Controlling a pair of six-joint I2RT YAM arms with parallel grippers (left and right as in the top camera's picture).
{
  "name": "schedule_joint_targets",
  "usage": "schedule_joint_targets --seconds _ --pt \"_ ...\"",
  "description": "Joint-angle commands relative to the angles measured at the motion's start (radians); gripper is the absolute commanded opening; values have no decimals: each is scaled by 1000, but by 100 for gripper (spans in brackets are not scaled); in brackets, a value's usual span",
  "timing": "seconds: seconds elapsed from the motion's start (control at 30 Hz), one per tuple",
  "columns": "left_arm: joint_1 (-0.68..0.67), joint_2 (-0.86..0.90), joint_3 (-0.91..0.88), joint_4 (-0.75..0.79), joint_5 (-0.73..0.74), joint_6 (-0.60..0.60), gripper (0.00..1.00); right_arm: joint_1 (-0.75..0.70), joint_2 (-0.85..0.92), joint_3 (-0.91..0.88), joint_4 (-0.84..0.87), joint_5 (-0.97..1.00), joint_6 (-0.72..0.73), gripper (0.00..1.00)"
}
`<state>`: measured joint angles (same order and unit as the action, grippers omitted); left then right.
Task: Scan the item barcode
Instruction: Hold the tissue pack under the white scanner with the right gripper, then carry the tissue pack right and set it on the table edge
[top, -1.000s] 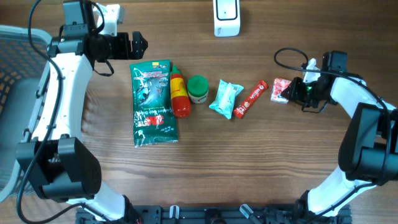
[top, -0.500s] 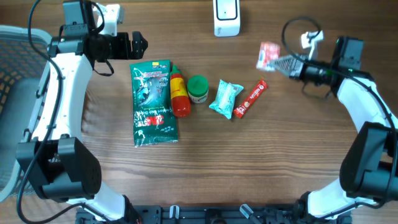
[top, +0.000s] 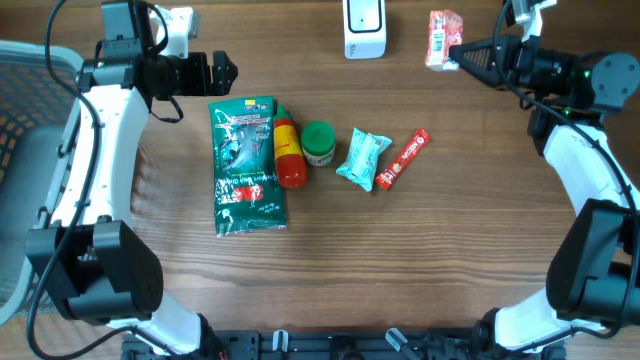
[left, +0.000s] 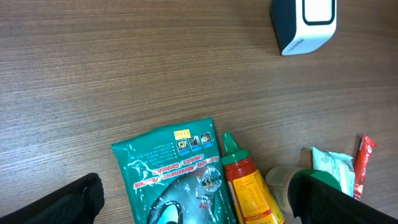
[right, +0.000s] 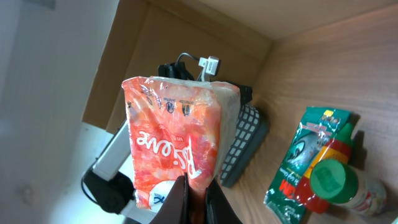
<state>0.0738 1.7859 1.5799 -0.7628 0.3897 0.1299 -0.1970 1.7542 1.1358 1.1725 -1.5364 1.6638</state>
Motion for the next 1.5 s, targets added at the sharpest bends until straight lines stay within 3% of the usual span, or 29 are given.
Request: schedule_joint_targets --seconds 0.0,0.03,0.13,0.23,0.33,0.43,0.53,0.6,0.67,0.73,0.77,0.87,1.07,1.33,1.47 --pt "2 -13 11 2 2 20 100 4 2 1 -138 17 -170 4" --pt "2 -13 11 2 2 19 100 6 5 1 -197 17 -224 4" --pt "2 -13 11 2 2 19 100 29 21 1 -595 69 -621 5" --pt "2 -13 11 2 2 19 100 62 23 3 -1131 430 -1053 4" --pt "2 -13 11 2 2 19 100 111 23 46 -1333 610 -1197 4" --pt "2 -13 11 2 2 20 100 203 23 274 -1616 889 -1330 4" --pt "2 -13 11 2 2 20 100 308 55 527 -1743 1153 -1400 4" --pt "2 -13 11 2 2 19 100 372 117 669 -1746 1346 -1439 4" --pt "2 -13 11 2 2 20 100 451 189 741 -1627 1602 -1567 4" --pt "2 -13 11 2 2 19 100 528 256 741 -1424 1876 -1805 4" --pt "2 -13 11 2 2 19 100 565 307 741 -1304 1997 -1998 4" --pt "2 -13 11 2 2 20 100 604 429 740 -1139 2068 -2386 4" --pt "2 -13 11 2 2 19 100 603 547 736 -1190 2007 -2659 4" --pt "2 -13 11 2 2 20 100 595 564 727 -1278 1941 -2650 4" --pt "2 -13 11 2 2 19 100 579 598 717 -1226 1931 -2604 4"
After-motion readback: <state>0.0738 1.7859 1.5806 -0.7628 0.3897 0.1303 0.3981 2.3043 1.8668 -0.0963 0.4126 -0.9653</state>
